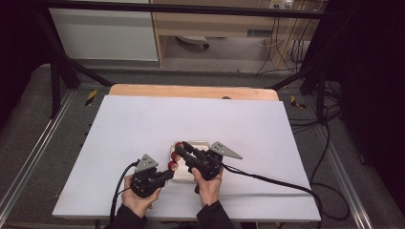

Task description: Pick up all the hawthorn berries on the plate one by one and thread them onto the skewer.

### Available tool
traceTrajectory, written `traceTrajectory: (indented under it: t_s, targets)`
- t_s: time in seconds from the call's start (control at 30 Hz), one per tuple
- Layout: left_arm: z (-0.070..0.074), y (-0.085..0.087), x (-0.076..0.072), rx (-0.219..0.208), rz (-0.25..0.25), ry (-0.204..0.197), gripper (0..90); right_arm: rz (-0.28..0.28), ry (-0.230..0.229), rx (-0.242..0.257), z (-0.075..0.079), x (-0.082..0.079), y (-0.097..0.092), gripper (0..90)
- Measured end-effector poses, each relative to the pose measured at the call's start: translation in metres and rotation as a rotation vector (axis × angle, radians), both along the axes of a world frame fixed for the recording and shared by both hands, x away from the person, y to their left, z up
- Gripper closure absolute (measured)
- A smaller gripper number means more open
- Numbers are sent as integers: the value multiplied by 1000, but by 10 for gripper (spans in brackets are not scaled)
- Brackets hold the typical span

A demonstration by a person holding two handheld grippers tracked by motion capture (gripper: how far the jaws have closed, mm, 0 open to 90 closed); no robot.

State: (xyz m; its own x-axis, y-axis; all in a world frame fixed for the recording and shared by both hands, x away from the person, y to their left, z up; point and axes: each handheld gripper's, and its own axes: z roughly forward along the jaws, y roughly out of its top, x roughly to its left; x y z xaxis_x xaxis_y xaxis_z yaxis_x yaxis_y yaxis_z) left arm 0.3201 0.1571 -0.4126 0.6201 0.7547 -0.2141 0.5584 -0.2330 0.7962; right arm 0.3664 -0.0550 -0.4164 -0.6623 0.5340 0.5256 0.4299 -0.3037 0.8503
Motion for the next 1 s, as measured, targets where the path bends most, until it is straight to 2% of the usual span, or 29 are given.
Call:
traceTrajectory:
  t_s: [0.07, 0.1, 0.13, 0.23, 0.33, 0.5, 0.57, 0.73, 0.8, 0.93, 1.0]
  targets:
    - [0, 0, 1, 9, 5, -7, 888, 7, 16, -13, 3, 3, -2, 612]
    - [-1, 1, 1, 9, 10, 6, 888, 0, 10, -20, 5, 4, -3, 562]
    - [-2, 2, 2, 7, 17, 12, 888, -12, -11, -38, 7, 4, -5, 463]
    - [-4, 7, 5, 15, 27, 17, 888, -14, -26, -119, 18, 6, -16, 350]
    - [-1, 9, 6, 28, 26, 4, 887, -16, -11, -242, 20, 12, -31, 232]
    - [4, 13, 8, 41, 7, -7, 885, 11, 45, -424, 8, 20, -58, 96]
    - [8, 14, 9, 53, -5, -11, 885, 23, 74, -492, 3, 22, -69, 69]
    - [17, 14, 17, 82, -21, -6, 882, 57, 87, -662, -6, 21, -96, 10]
    - [19, 12, 21, 90, -27, 2, 882, 59, 88, -704, -8, 19, -106, 6]
    - [23, 6, 30, 106, -36, 13, 881, 60, 86, -735, -9, 13, -125, 6]
    - [24, 4, 35, 114, -40, 16, 880, 62, 76, -733, -10, 10, -134, 8]
